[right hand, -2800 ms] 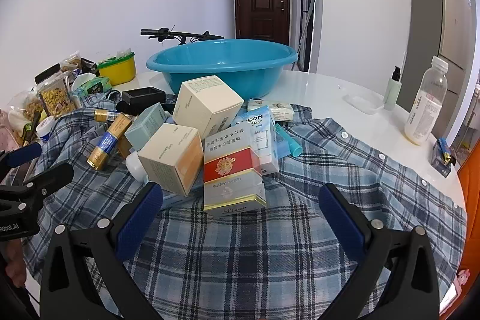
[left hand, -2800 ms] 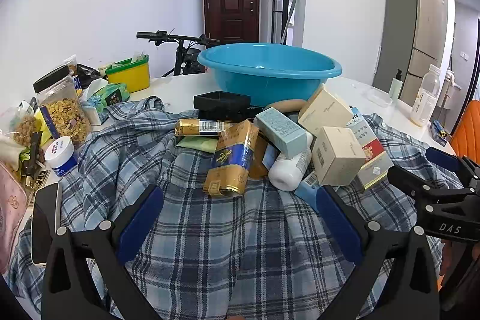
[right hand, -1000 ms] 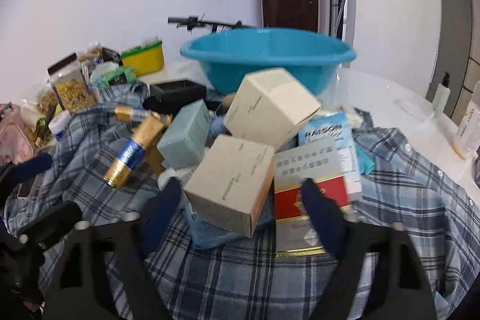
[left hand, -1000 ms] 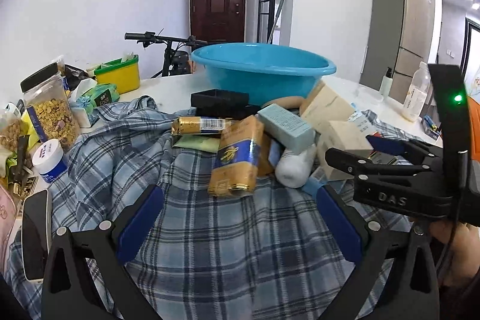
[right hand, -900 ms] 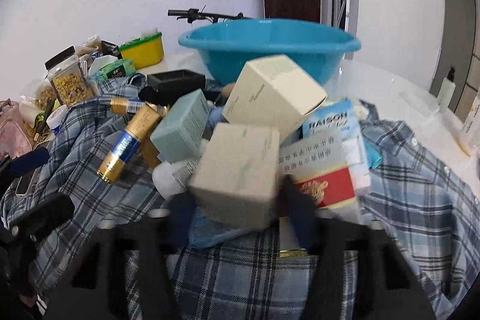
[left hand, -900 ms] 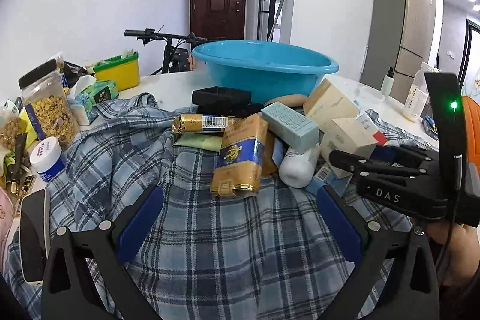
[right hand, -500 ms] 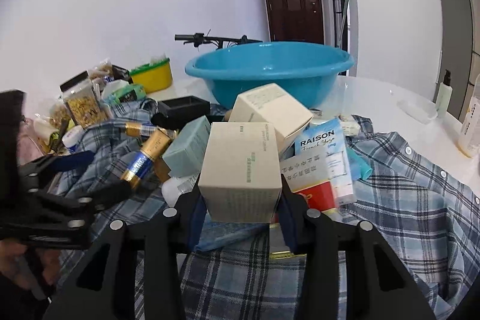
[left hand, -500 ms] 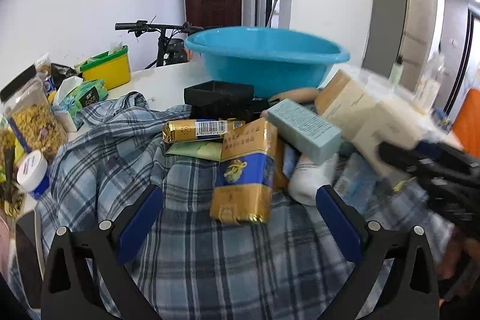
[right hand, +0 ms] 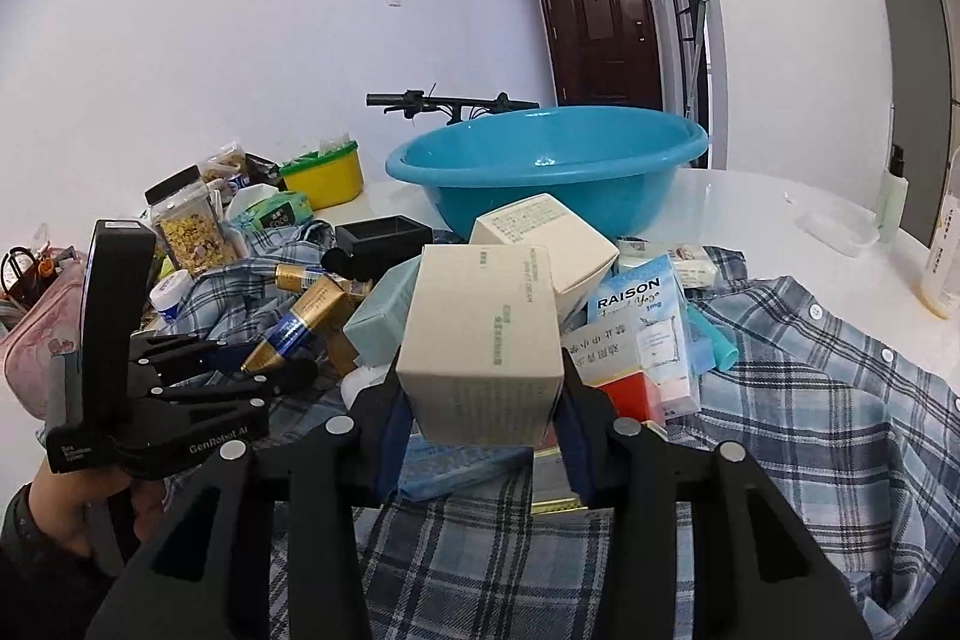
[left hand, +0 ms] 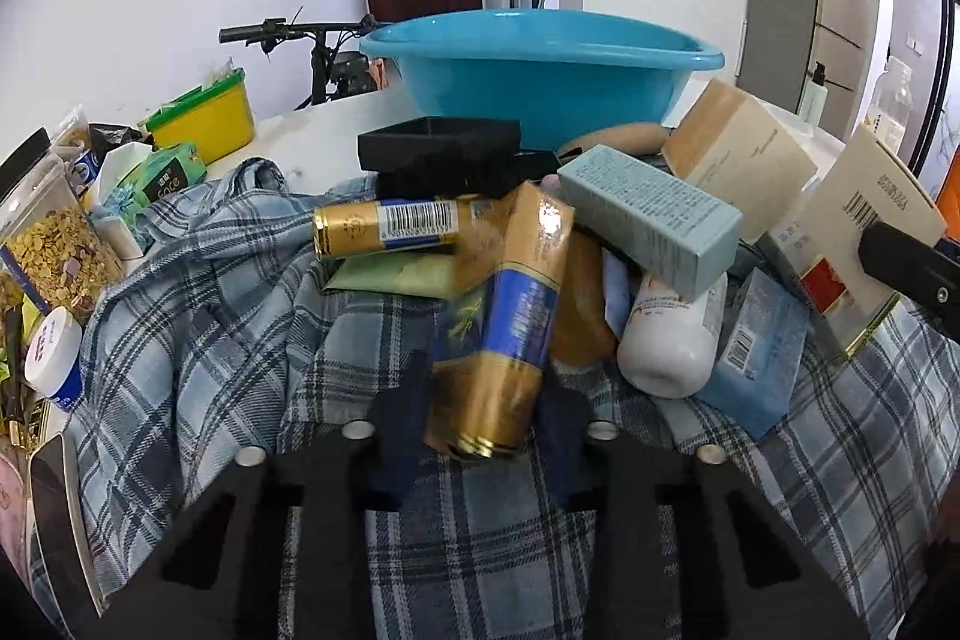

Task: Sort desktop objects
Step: 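Grasp the cream box with the right gripper while the left grasps the gold-blue tube, then lift the gold-blue tube with the left gripper and carry it over the blue basin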

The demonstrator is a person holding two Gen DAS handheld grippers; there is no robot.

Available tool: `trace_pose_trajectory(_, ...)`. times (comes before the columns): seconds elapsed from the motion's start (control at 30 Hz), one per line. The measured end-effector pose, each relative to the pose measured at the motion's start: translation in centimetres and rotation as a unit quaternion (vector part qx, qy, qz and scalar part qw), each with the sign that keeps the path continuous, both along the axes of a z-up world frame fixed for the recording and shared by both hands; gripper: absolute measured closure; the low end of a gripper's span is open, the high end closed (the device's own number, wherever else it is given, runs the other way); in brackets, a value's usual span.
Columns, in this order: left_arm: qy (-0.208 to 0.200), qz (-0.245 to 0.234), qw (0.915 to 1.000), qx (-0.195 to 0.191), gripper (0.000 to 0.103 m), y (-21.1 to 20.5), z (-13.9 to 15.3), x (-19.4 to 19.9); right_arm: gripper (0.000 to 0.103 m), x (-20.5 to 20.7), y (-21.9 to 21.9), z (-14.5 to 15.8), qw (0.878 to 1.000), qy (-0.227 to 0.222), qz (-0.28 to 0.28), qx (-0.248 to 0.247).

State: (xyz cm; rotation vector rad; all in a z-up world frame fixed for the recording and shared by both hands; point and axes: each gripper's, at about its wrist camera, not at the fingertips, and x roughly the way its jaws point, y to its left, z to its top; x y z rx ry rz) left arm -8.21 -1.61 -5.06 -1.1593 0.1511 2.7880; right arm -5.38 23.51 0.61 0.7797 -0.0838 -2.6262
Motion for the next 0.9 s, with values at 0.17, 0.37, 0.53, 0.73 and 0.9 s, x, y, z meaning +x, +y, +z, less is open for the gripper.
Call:
trace_pose_trajectory(0.17,0.013,-0.007,0.9997,0.018,0.085,-0.1,1.1,0.9,0.062,0.0,0.3,0.0,1.0,0.001,0.002,-0.009)
trace_pose_trajectory(0.37,0.032,-0.016,0.9987,0.036,0.085,0.1,2.6,2.2,0.062,0.1,0.4,0.1,1.0,0.002,0.005,-0.012)
trace_pose_trajectory(0.53,0.054,-0.027,0.9972,0.044,0.085,0.8,4.8,3.2,0.062,0.3,0.8,0.6,1.0,0.005,0.004,-0.018)
trace_pose_trajectory(0.73,0.093,-0.035,0.9942,0.04,0.085,1.7,8.5,3.0,0.062,0.6,1.0,1.2,1.0,0.012,0.004,-0.022)
trace_pose_trajectory(0.9,0.106,-0.037,0.9926,0.047,0.085,2.4,10.6,1.6,0.062,0.2,1.1,1.7,1.0,0.011,0.008,-0.019)
